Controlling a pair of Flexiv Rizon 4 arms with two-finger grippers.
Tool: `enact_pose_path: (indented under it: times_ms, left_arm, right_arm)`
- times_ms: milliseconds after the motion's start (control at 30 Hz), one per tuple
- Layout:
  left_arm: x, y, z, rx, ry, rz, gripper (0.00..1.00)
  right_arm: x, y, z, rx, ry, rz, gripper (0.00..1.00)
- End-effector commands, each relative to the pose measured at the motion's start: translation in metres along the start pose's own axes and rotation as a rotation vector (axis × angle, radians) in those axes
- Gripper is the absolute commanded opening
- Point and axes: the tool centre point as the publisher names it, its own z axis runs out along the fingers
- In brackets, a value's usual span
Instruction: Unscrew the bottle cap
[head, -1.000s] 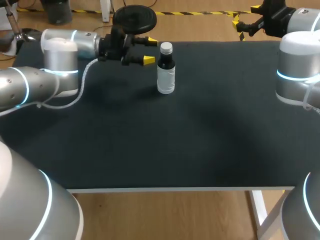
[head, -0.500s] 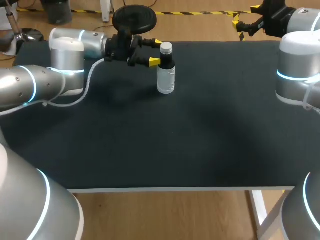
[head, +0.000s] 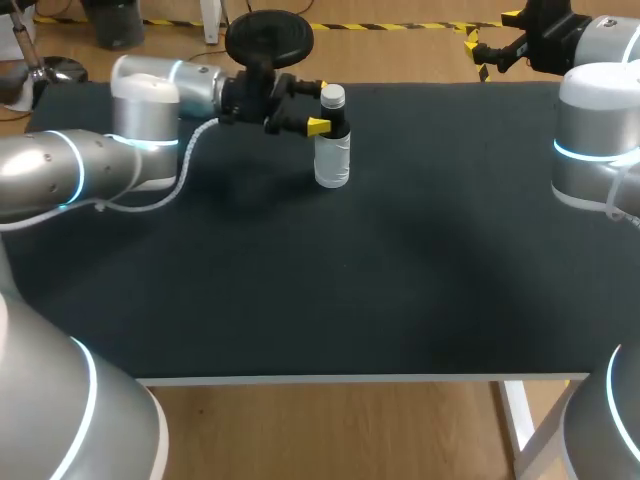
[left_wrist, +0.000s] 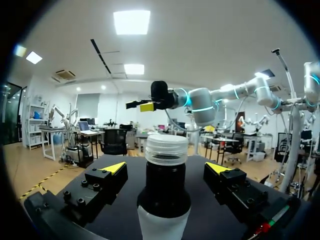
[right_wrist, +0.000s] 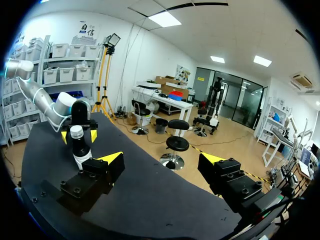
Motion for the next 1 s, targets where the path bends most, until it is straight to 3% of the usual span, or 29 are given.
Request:
enact_pose_path:
  times_ms: [33, 600, 633, 700, 733, 900, 1000]
  left_arm:
    - [-0.009, 0.004, 0.005, 0.007, 0.069, -0.001, 1.0]
    - [-0.008, 0.003, 0.015, 0.003, 0.098, 0.0, 1.0]
    - [-0.008, 0.003, 0.015, 0.002, 0.098, 0.0, 0.82]
    - [-0.008, 0.003, 0.015, 0.001, 0.099, 0.002, 0.57]
    - [-0.008, 0.003, 0.015, 0.001, 0.099, 0.002, 0.5]
    - [-0.008, 0.002, 0.015, 0.0, 0.099, 0.004, 0.39]
    - [-0.008, 0.002, 0.015, -0.001, 0.099, 0.005, 0.39]
  right_arm:
    - [0.0, 0.0, 0.0, 0.002, 0.0, 0.0, 1.0]
    - [0.0, 0.0, 0.0, 0.002, 0.0, 0.0, 1.0]
    - [0.0, 0.0, 0.0, 0.002, 0.0, 0.0, 1.0]
    - [0.0, 0.0, 0.0, 0.002, 0.0, 0.0, 1.0]
    - [0.0, 0.0, 0.0, 0.002, 0.0, 0.0, 1.0]
    - [0.0, 0.0, 0.0, 0.002, 0.0, 0.0, 1.0]
    - [0.0, 0.0, 0.0, 0.002, 0.0, 0.0, 1.0]
